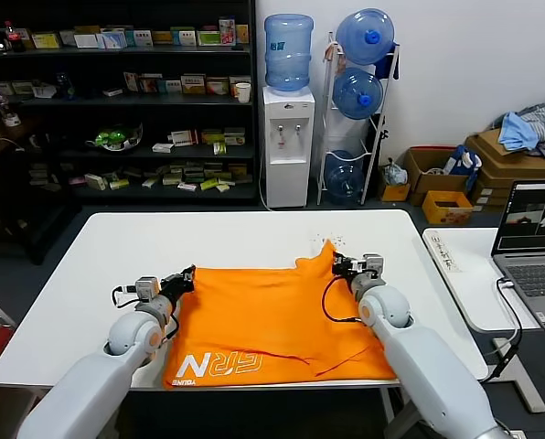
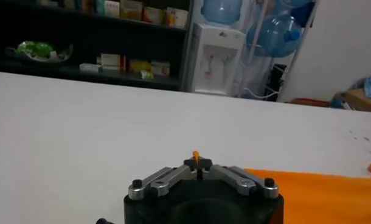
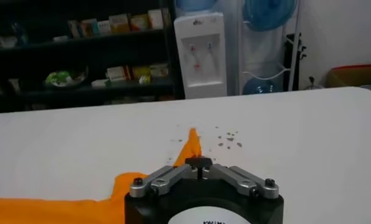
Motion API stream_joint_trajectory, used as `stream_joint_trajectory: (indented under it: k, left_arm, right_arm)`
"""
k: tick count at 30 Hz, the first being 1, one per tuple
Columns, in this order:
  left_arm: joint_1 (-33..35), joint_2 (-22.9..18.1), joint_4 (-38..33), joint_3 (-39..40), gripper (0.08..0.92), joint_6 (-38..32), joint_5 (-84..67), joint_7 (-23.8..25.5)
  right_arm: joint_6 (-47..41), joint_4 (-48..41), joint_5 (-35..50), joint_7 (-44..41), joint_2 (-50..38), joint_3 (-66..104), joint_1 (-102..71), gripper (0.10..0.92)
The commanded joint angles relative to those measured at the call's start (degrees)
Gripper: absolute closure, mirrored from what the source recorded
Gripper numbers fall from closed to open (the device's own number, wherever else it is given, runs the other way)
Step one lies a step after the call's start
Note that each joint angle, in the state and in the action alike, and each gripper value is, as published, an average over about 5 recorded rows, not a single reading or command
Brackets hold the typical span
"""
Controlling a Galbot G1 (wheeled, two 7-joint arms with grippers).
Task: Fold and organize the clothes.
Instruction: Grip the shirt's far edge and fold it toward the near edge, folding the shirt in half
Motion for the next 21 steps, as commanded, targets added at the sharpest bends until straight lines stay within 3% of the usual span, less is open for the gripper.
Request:
stream_joint_trajectory:
  k: [1,9,21]
  left_arm:
    - [10.07,5.97,-18.15,-4.41,0.9,2.78,-2.86,-5.0]
    - [21.49,6.1,-26.09,-9.12,0.9,2.75,0.35,-5.82]
    - [28.56,4.75,-29.59,-12.49,0.9,2.39,3.79,-5.66]
  right_arm:
    - [-0.36,15.96,1.96,2.44,-6.89,2.71,-11.53,0.901]
    - [-2.45,27.33,3.06,4.9,-12.25,7.73,-23.12,0.901]
    - [-4.61,34.82,3.81,7.91,-13.77,12.22,-30.88,0.901]
